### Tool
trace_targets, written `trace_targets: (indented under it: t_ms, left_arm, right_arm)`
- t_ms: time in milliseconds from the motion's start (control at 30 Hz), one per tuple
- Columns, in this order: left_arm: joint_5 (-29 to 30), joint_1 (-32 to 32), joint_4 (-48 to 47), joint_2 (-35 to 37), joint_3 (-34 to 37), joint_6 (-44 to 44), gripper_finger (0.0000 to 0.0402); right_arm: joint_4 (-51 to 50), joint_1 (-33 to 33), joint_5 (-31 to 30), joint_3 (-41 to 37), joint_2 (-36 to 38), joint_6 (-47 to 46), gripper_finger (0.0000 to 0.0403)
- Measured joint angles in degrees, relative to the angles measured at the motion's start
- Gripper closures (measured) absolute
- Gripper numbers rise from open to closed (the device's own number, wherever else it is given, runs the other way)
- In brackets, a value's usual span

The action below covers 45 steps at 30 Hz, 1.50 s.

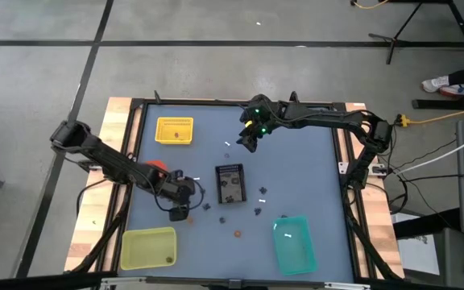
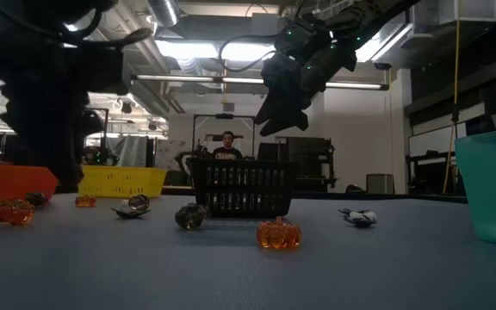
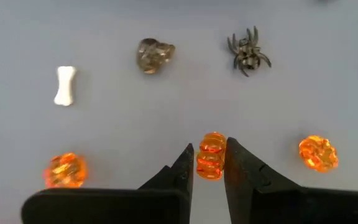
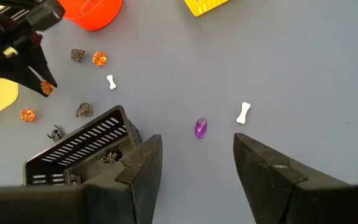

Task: Sort Halloween decoration
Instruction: Put the orange pumpkin toy into the orange bin, then put the black skull toy into the bottom yellow bin

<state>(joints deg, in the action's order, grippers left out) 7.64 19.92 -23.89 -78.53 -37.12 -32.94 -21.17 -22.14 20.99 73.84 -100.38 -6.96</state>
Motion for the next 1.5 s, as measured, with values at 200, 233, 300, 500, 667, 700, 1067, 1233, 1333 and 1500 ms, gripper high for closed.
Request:
trace_targets:
  t_ms: [200, 233, 300, 500, 667, 700, 1067, 1233, 1333, 1500]
  left_arm:
    - [0.1, -3.0, -7.8, 8.1, 0.0, -1.5, 0.0361]
    - [0.1, -3.7, -9.8, 9.6, 0.0, -1.5, 0.036]
    - [0.1, -5.1, -13.8, 12.6, 0.0, -1.5, 0.036]
    - [0.2, -8.3, -26.7, 18.3, 0.0, -1.8, 0.0359]
    - [0.4, -9.5, -35.9, 19.1, 0.0, -5.6, 0.0358]
    - [0.4, -9.5, -37.2, 19.0, 0.0, -6.3, 0.0358]
    - [4.7, -9.5, -39.8, 18.9, 0.0, -7.7, 0.0347]
    - [4.9, -9.5, -40.0, 18.9, 0.0, -9.0, 0.0309]
    - [4.9, -9.5, -40.1, 18.9, 0.0, -10.5, 0.0285]
    - [4.9, -9.5, -40.0, 18.9, 0.0, -10.6, 0.0251]
  right_arm:
    - [0.0, 0.0, 0.0, 0.0, 0.0, 0.0, 0.0205]
    - [0.0, 0.0, 0.0, 0.0, 0.0, 0.0, 0.0205]
    - [0.0, 0.0, 0.0, 0.0, 0.0, 0.0, 0.0205]
    - [0.0, 0.0, 0.0, 0.0, 0.0, 0.0, 0.0205]
    - [0.0, 0.0, 0.0, 0.0, 0.0, 0.0, 0.0205]
    - [0.0, 0.0, 0.0, 0.0, 0.0, 0.0, 0.0205]
    - [0.0, 0.0, 0.0, 0.0, 0.0, 0.0, 0.0205]
    - [0.0, 0.0, 0.0, 0.0, 0.0, 0.2, 0.0205]
    - [-1.2, 0.0, 0.0, 0.0, 0.0, 2.4, 0.0205]
    - [-8.9, 0.0, 0.0, 0.0, 1.7, 5.7, 0.0205]
